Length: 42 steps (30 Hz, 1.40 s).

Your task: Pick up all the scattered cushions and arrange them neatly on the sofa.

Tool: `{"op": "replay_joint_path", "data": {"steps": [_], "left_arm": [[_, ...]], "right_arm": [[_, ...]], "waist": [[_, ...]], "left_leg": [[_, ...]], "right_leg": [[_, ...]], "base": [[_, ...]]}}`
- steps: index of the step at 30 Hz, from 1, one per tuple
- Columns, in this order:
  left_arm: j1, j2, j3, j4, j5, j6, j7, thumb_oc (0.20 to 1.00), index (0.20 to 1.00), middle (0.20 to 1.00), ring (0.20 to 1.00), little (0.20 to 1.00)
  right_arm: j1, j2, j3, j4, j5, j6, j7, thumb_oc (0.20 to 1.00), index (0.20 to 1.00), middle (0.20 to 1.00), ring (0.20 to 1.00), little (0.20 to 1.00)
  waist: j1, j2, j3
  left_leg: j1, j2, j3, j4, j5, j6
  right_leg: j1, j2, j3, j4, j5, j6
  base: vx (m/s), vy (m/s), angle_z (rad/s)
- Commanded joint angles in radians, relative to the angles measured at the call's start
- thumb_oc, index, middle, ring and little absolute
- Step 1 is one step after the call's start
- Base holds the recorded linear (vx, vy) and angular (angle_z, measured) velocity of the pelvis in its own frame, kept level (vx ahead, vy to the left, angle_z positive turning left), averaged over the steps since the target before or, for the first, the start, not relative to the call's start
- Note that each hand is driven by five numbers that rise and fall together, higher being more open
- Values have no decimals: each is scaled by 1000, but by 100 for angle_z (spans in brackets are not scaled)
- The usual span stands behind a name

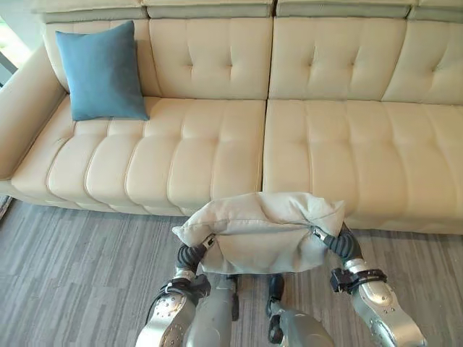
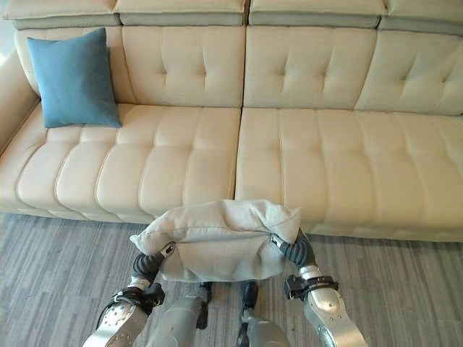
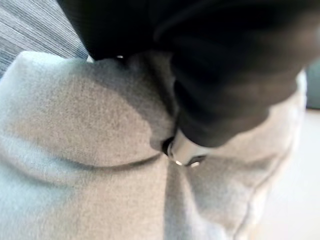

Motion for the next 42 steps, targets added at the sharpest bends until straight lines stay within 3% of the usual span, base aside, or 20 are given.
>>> {"op": "replay_joint_path", "data": {"steps": [1,4,5,6,8,9,11,14,16,19,20,22,23,26,30,33,34,38,40,42], "left_arm": [[31,55,106,-170,1,-84,13,200,200,200,200,200],[29,58,109,-180,1,-89,17,200,200,200,200,200],[15,86,112,-178,7,-89,25,200,200,200,200,200],[15,87,112,-178,7,-89,25,200,200,200,200,200],[-3,106,111,-176,12,-85,32,200,200,200,200,200],[-10,119,112,-179,23,-81,38,200,200,200,200,200],[-8,125,113,-188,34,-74,39,200,200,200,200,200],[-12,130,110,-193,45,-70,32,200,200,200,200,200],[-26,141,109,-196,57,-74,19,200,200,200,200,200],[-24,142,113,-199,60,-75,11,200,200,200,200,200],[-17,136,123,-195,69,-74,1,200,200,200,200,200],[-10,135,129,-193,74,-73,-6,200,200,200,200,200],[-4,132,145,-184,96,-70,-12,200,200,200,200,200],[10,127,152,-181,105,-72,-23,200,200,200,200,200],[27,86,152,-180,92,-76,-45,200,200,200,200,200],[20,70,149,-175,74,-77,-48,200,200,200,200,200],[17,59,143,-170,47,-81,-48,200,200,200,200,200],[19,57,133,-167,32,-88,-48,200,200,200,200,200],[12,56,133,-159,31,-78,-44,200,200,200,200,200],[9,52,128,-155,35,-73,-42,200,200,200,200,200]], "right_arm": [[-63,-6,-65,-96,-36,-70,0,200,200,200,200,200],[-61,12,-62,-99,-49,-74,4,200,200,200,200,200],[-65,45,-55,-96,-44,-74,4,200,200,200,200,200],[-65,46,-55,-95,-44,-74,4,200,200,200,200,200],[-74,61,-43,-91,-56,-67,5,200,200,200,200,200],[-76,71,-39,-87,-65,-64,5,200,200,200,200,200],[-74,76,-35,-80,-84,-54,8,200,200,200,200,200],[-64,81,-39,-80,-95,-46,6,200,200,200,200,200],[-68,84,-47,-72,-86,-47,2,200,200,200,200,200],[-70,86,-54,-68,-77,-49,2,200,200,200,200,200],[-67,86,-61,-63,-78,-51,3,200,200,200,200,200],[-61,85,-65,-64,-77,-49,5,200,200,200,200,200],[-55,85,-70,-60,-78,-48,9,200,200,200,200,200],[-43,86,-76,-56,-81,-46,13,200,200,200,200,200],[-17,84,-98,-59,-60,-52,33,200,200,200,200,200],[-19,75,-103,-58,-49,-57,34,200,200,200,200,200],[-19,69,-102,-59,-31,-59,36,200,200,200,200,200],[-17,44,-99,-65,-14,-64,46,200,200,200,200,200],[-23,41,-102,-63,-23,-59,40,200,200,200,200,200],[-29,43,-103,-63,-26,-57,32,200,200,200,200,200]], "waist": [[36,-57,-78],[35,-74,-97],[39,-99,-114],[41,-100,-114],[41,-108,-110],[30,-109,-99],[17,-95,-84],[2,-76,-64],[-1,-51,-45],[-1,-41,-33],[-4,-46,-31],[-4,-48,-35],[-4,-59,-42],[-6,-59,-47],[-11,-49,-95],[-19,-39,-104],[-18,-36,-97],[-8,-44,-65],[-6,-54,-60],[-7,-60,-61]], "left_leg": [[61,-11,-1,-108,84,24],[85,-26,19,-105,102,35],[109,-45,25,-85,56,73],[108,-46,27,-84,54,74],[136,-56,34,-91,25,105],[182,-81,45,-102,-10,141],[228,-100,60,-108,-42,163],[261,-95,57,-108,-60,167],[289,-76,78,-108,-76,157],[308,-61,88,-108,-83,148],[325,-61,96,-108,-93,138],[333,-62,99,-108,-97,132],[352,-63,109,-108,-107,119],[374,-61,112,-108,-117,112],[436,-44,90,-102,-151,96],[422,-23,86,-2,-154,73],[379,-10,89,140,-113,39],[240,-20,43,432,-38,-5],[206,-7,54,427,-53,13],[197,1,60,326,-85,31]], "right_leg": [[275,-20,39,-35,-252,123],[295,-42,39,-30,-257,140],[273,-80,66,59,-268,159],[268,-82,68,65,-272,160],[205,-109,75,208,-256,176],[120,-151,83,399,-138,203],[68,-199,68,538,-47,204],[-4,-190,90,604,-74,187],[-64,-171,46,477,-145,169],[-68,-135,44,344,-142,175],[-72,-92,72,147,-97,195],[-69,-82,78,71,-66,203],[-80,-73,60,-56,-13,223],[-90,-72,56,-57,-9,231],[-16,-58,45,-57,-8,204],[26,-50,34,-57,-35,184],[64,-50,23,-57,-66,162],[125,-50,2,-57,-106,123],[139,-49,-1,-57,-126,114],[146,-56,-5,-57,-133,119]], "base": [[341,134,11],[418,198,-22],[431,222,-12],[614,364,-17],[273,246,-9],[224,291,-8],[276,318,-8],[135,114,2],[201,71,-3],[120,-34,-14],[157,-74,-13],[202,-111,-21],[297,-173,-16],[252,-139,-2],[386,-216,2],[219,-183,9],[154,-194,-1],[146,-186,10],[138,-132,8],[137,-48,19]]}}
